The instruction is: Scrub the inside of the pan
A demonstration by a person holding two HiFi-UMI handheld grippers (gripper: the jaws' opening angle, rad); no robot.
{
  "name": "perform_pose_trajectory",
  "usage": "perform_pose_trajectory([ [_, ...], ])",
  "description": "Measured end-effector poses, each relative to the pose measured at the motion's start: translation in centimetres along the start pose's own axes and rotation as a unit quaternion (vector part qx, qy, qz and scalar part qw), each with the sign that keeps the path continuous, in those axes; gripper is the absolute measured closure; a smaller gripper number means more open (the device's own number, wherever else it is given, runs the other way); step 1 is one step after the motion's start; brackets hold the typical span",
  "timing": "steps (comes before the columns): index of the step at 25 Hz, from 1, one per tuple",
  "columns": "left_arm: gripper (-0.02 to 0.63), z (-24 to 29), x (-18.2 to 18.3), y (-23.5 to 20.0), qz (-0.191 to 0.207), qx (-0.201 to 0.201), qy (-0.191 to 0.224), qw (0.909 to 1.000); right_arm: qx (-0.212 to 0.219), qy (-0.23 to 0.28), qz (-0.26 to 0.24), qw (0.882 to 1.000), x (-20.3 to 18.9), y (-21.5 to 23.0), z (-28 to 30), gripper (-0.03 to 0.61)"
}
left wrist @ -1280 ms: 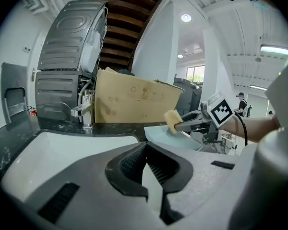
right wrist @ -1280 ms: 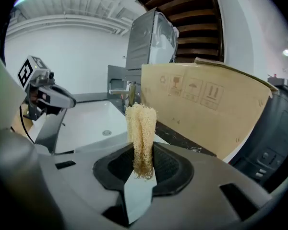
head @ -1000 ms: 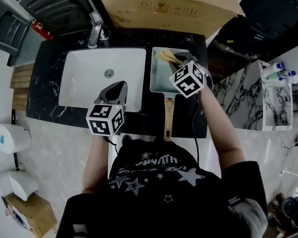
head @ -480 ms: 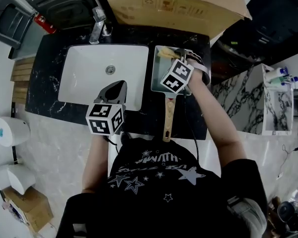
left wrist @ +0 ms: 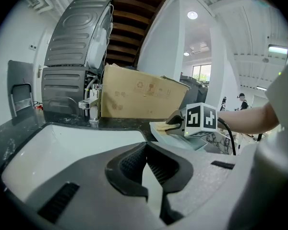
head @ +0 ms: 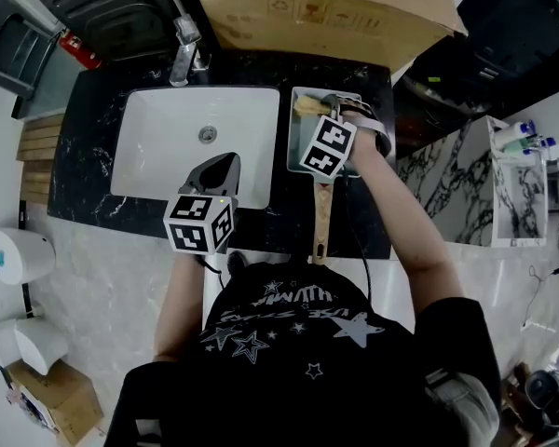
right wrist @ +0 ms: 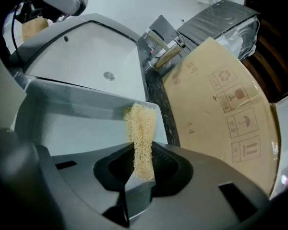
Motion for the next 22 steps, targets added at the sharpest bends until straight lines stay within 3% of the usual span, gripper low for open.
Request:
perform_pose_trajectory([
  [22, 0.606, -2.3, -1.2, -0.1, 0.021, -0.062, -0.012, 0.9978, 0.073, -0.012, -0.036, 0.997, 0.6, -6.2, -5.2, 0.500],
])
Point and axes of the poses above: the fingertips, and each gripper's own axes: z forward along the fingers, y to its right, x out of its top, the point moved 1 cm from there along -z, backward along the fingers, and after that the axes turned 2 degrees about -z, right-handed, at the moved point
